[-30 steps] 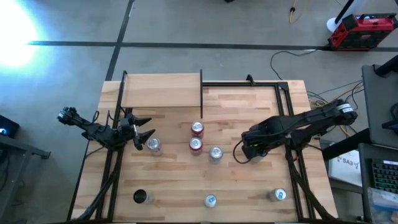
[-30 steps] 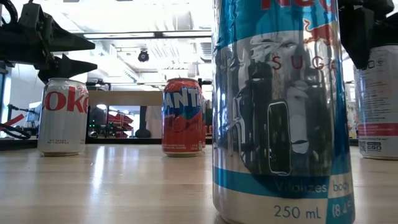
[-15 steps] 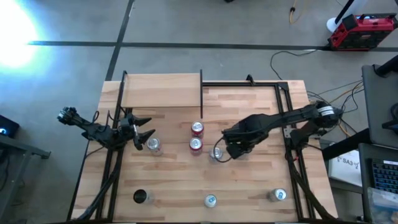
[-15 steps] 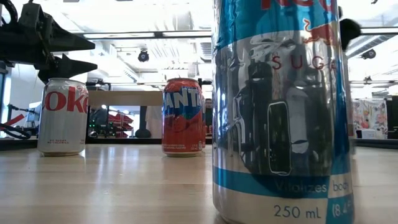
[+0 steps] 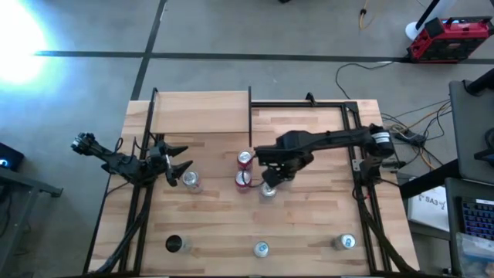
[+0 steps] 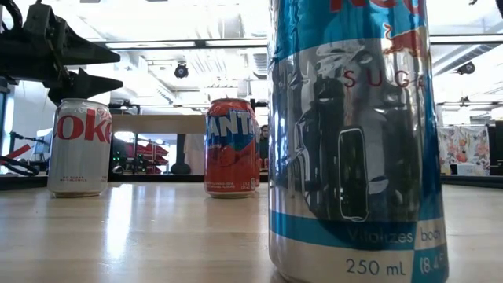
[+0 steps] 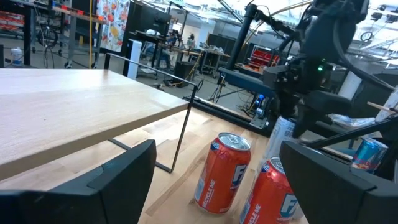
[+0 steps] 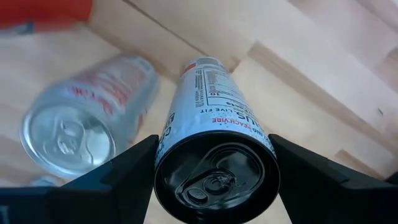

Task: Place canned beverage on shelf
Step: Move the top white pink soda can beside the orange soda can

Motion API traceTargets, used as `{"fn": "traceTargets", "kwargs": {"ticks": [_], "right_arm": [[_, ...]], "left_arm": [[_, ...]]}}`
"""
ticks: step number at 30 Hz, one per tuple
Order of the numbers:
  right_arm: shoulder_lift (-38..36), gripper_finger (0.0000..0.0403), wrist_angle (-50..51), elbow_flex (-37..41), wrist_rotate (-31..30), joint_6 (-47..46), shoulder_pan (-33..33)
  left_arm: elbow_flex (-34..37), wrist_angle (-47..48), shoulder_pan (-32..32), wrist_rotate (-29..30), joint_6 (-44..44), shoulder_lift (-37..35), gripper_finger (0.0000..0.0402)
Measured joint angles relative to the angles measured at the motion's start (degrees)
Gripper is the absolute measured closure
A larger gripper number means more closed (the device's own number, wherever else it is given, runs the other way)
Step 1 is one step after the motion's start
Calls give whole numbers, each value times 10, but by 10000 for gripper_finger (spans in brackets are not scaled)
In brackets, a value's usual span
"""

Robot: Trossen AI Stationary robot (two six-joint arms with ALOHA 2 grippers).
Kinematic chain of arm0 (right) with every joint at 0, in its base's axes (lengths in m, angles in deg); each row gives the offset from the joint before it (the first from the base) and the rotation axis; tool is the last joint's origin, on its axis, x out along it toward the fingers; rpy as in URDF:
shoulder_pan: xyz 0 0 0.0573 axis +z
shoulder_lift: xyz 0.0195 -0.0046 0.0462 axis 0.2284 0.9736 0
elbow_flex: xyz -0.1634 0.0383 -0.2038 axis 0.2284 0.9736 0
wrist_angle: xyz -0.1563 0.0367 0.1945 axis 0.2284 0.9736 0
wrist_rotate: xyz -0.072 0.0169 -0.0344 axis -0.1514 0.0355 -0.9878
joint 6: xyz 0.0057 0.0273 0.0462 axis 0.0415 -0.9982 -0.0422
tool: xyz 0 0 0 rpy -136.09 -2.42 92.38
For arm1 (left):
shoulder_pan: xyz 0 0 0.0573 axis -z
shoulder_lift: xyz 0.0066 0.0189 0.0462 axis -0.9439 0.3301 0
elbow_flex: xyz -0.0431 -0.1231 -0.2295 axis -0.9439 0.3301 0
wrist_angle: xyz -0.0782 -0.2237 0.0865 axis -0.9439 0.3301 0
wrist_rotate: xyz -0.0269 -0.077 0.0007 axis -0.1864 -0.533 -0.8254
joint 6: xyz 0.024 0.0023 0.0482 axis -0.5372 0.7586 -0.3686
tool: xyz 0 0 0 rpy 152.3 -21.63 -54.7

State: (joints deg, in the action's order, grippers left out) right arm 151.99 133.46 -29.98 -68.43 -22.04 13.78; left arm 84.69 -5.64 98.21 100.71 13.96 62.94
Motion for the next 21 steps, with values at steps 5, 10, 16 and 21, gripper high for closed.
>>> {"fn": "traceTargets", "kwargs": {"ticks": [5, 10, 16, 21], "right_arm": [[29, 132, 12, -36, 1, 16, -16], [56, 132, 22, -74, -5, 34, -26], [85, 132, 23, -120, -18, 50, -39], [118, 132, 38, -166, -17, 72, -42]], "left_arm": [[0, 0, 0, 0, 0, 0, 75], [0, 0, 0, 0, 0, 0, 75], [0, 0, 0, 0, 0, 0, 75], [0, 0, 0, 0, 0, 0, 75]]}}
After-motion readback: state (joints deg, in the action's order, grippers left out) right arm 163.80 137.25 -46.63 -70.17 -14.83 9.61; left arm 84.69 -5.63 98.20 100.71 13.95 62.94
